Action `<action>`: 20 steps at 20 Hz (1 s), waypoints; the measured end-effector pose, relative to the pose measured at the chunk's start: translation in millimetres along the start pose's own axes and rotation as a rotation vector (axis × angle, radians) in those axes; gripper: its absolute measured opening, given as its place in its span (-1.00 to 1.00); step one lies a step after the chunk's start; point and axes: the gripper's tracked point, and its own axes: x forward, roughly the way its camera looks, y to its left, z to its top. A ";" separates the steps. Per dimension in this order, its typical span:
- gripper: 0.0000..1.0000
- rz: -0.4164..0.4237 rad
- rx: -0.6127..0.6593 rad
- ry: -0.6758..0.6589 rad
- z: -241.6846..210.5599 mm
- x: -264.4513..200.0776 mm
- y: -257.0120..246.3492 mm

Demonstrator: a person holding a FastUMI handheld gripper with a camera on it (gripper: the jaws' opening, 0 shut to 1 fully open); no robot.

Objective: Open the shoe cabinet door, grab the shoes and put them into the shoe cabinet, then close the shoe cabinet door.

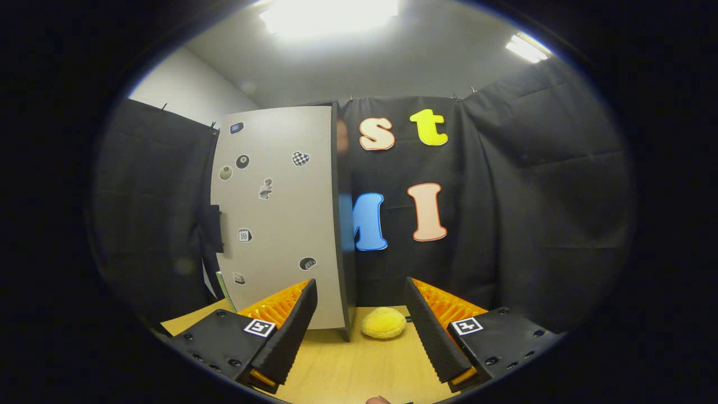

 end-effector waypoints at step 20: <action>0.96 -0.150 -0.053 -0.067 -13.9 -66.2 -6.6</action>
